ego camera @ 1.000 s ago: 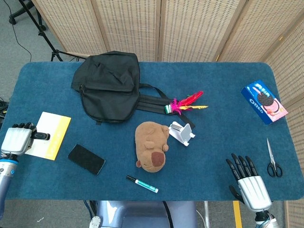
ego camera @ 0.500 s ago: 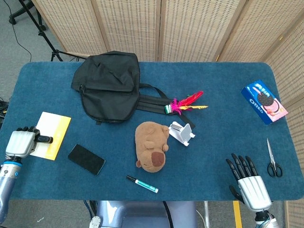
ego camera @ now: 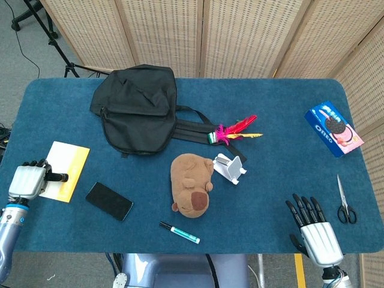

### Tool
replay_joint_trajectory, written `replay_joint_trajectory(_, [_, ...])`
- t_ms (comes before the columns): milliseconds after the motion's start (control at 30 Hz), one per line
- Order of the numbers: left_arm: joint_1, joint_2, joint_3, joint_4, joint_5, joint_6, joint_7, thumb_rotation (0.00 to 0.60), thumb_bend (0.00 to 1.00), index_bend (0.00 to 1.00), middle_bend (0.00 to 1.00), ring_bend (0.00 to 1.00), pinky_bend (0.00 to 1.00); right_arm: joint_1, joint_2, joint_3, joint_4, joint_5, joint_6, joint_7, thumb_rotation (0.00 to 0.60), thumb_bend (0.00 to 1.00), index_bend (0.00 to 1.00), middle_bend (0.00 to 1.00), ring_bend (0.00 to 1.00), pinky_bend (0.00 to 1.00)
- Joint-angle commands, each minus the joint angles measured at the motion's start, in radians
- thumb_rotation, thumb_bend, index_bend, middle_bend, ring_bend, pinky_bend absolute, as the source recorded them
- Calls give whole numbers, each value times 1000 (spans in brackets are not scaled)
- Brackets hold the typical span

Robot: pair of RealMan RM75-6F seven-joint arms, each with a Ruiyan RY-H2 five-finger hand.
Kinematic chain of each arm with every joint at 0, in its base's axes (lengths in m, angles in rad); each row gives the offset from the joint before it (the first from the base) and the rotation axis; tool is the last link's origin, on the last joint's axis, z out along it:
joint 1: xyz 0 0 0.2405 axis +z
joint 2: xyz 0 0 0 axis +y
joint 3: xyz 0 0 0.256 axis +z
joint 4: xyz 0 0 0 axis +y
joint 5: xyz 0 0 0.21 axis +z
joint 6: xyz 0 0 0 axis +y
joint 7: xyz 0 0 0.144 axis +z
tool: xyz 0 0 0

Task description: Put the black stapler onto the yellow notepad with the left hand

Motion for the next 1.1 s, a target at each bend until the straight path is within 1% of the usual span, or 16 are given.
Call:
replay_joint_trajectory(33, [0,9,-3,-8,-7,-14,3,600,414,641,315,349,406,0,0,1,-1,0,2,1,600,337,67,0,0,0])
replay_joint_trajectory(367, [0,7,-16,-12,-7,-5,17,600,402,555,267,310,406,-1,0,-1,0,-2,2,2,600,337,67,0,0,0])
replay_joint_trajectory(633, [1,-10,-21,0,-4,3,22,600,398,538,256,303,405,-1,0,-2,0,-4,1,1,600,337,67,0,0,0])
replay_joint_trajectory(700, [1,-17,-23,6,-5,2,22,600,389,529,250,298,405,-1,1,-2,0,-2,2,1,600,337,67,0,0,0])
replay_joint_trajectory(867, [2,-22,-22,13,-7,-9,24,600,332,459,211,262,405,-1,0,-1,0,-2,1,1,600,337,67,0,0,0])
replay_joint_trajectory(967, [2,-22,-23,16,-9,-12,26,600,321,428,191,244,403,-1,0,-2,1,-3,1,1,600,337,67,0,0,0])
replay_joint_trajectory(1100, [3,-20,-25,15,-12,-15,25,600,315,414,170,227,389,-1,-1,-2,1,-3,1,0,600,337,67,0,0,0])
